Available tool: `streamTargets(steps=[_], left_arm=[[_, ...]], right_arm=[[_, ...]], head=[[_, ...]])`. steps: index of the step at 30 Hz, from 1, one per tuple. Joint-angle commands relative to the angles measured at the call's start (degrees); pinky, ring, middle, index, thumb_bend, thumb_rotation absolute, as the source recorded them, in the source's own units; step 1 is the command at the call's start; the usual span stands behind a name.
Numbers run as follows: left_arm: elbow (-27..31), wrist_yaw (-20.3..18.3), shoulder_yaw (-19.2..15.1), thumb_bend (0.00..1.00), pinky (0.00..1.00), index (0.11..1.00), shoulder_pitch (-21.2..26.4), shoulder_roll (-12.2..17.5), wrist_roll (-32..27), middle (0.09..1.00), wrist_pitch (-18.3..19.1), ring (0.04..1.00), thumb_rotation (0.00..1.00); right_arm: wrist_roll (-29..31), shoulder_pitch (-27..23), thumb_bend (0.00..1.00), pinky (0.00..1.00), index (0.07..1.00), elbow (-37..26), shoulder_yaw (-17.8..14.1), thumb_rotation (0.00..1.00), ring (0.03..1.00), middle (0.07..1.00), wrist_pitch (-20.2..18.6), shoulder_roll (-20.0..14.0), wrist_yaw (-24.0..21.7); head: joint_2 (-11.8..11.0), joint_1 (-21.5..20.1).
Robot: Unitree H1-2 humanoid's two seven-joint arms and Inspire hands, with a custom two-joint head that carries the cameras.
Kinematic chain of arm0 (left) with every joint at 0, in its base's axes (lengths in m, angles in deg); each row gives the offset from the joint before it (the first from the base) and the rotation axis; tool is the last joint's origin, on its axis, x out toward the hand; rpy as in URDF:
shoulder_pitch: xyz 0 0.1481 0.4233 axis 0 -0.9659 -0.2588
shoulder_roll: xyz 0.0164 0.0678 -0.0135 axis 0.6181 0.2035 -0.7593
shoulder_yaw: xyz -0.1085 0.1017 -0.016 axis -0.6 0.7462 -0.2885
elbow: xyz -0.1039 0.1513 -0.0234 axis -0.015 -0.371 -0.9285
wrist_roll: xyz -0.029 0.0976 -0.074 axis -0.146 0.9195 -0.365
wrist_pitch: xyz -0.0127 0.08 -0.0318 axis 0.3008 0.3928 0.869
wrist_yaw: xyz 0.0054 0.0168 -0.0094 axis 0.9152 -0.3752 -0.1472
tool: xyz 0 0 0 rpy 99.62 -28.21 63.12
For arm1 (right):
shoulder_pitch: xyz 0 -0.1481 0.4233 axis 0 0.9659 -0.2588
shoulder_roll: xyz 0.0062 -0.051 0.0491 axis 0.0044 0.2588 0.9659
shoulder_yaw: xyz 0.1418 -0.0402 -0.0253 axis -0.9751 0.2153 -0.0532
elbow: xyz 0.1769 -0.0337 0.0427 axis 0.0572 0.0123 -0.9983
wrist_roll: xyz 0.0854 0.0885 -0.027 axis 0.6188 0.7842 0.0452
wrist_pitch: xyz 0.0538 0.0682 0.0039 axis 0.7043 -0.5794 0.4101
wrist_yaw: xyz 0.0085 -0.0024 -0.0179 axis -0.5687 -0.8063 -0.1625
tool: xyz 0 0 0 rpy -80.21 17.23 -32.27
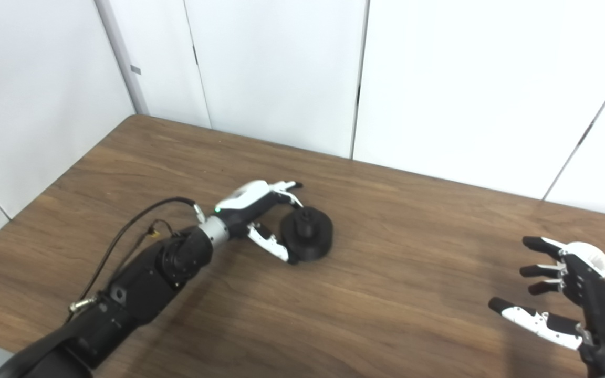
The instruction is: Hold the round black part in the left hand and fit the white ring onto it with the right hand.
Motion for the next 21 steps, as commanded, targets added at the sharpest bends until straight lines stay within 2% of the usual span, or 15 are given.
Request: streamTargets(steps=[1,10,21], left_arm=[[0.94,-2.38,0.99,0.52,1.00,0.488,-0.09,0.51,0.62,0.996,-0.58,1.000,0.08],[6.45,-6.90,3.46,0.52,1.00,0.489,-1.84,-1.10,0.46,1.000,-0.75,1.000,0.08],[11.16,-9.52,7.44,0.52,1.00,0.489,-4.07,-2.73,1.84,1.000,-1.42,1.000,0.08]], right_arm=[[-0.22,-1.99,0.65,0.50,0.735,-2.11,-0.30,0.04,0.625,0.787,0.17,-0.19,0.31],[-0.10,-2.14,0.65,0.51,0.731,-2.51,-0.28,0.02,0.627,0.786,0.01,0.08,0.31],[-1.28,-2.37,0.65,0.51,0.724,-3.24,0.25,0.03,0.618,0.762,-0.10,0.33,0.34]], head=[[0.02,0.04],[0.44,-0.72],[0.96,-2.05]])
